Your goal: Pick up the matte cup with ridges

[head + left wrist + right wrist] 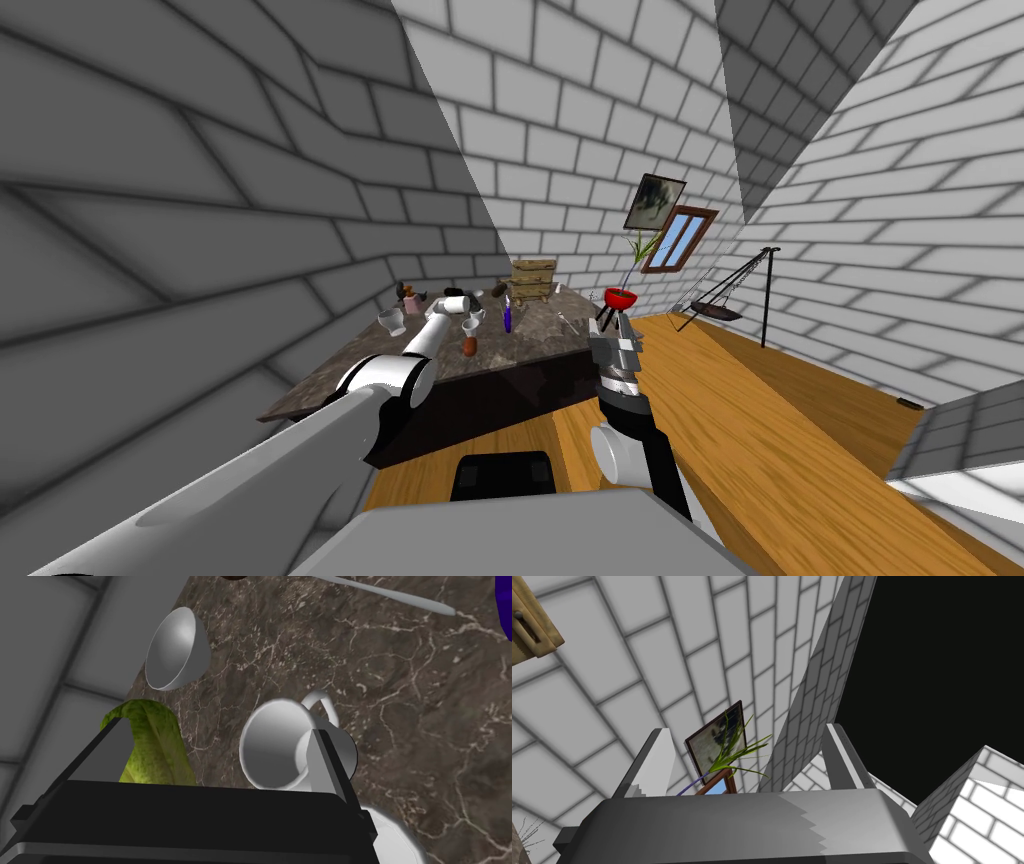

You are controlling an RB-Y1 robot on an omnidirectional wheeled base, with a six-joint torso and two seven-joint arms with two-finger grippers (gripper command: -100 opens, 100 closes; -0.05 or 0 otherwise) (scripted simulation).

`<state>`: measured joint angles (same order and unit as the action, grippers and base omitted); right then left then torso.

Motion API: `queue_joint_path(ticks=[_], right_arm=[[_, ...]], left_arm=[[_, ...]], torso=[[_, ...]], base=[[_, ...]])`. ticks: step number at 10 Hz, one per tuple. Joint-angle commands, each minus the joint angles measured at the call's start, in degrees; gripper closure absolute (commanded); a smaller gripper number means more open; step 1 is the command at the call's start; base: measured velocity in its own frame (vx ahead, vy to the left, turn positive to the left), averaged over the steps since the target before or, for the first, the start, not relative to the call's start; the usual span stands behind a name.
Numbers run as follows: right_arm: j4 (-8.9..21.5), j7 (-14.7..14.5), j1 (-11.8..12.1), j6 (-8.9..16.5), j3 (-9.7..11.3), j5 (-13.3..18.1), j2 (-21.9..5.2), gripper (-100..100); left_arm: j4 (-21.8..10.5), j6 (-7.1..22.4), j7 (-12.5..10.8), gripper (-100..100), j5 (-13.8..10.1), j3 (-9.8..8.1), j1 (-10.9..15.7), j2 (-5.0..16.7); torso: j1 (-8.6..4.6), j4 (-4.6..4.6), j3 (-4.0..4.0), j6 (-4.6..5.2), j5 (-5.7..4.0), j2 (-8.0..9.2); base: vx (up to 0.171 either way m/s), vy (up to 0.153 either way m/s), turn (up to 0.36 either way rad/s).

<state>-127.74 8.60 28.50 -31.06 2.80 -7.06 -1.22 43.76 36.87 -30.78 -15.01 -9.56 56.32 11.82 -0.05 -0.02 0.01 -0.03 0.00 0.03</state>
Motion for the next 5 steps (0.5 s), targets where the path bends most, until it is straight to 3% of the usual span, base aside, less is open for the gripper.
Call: queue_joint_path(ticks=[1, 2, 5], right_arm=[[0.0, 0.0, 0.0, 0.0, 0.0, 0.0, 0.0, 0], [0.0, 0.0, 0.0, 0.0, 0.0, 0.0, 0.0, 0], [0.0, 0.0, 0.0, 0.0, 0.0, 0.0, 0.0, 0]], left_arm=[[-2.73, 2.86, -0.88, -100, -0.98, 0.12, 1.67, -0.04], [-2.73, 2.87, -0.88, -100, -0.98, 0.12, 1.67, -0.04], [-8.74, 7.23, -2.21, -100, -2.97, 0.4, 5.53, -0.01]], torso=[[0.0, 0.0, 0.0, 0.0, 0.0, 0.0], [0.0, 0.0, 0.0, -0.02, 0.0, 0.0], [-0.02, 0.01, 0.01, -0.01, 0.0, 0.02]], base=[[-0.008, -0.011, 0.043], [-0.009, -0.015, 0.043], [-0.012, -0.016, 0.059]])
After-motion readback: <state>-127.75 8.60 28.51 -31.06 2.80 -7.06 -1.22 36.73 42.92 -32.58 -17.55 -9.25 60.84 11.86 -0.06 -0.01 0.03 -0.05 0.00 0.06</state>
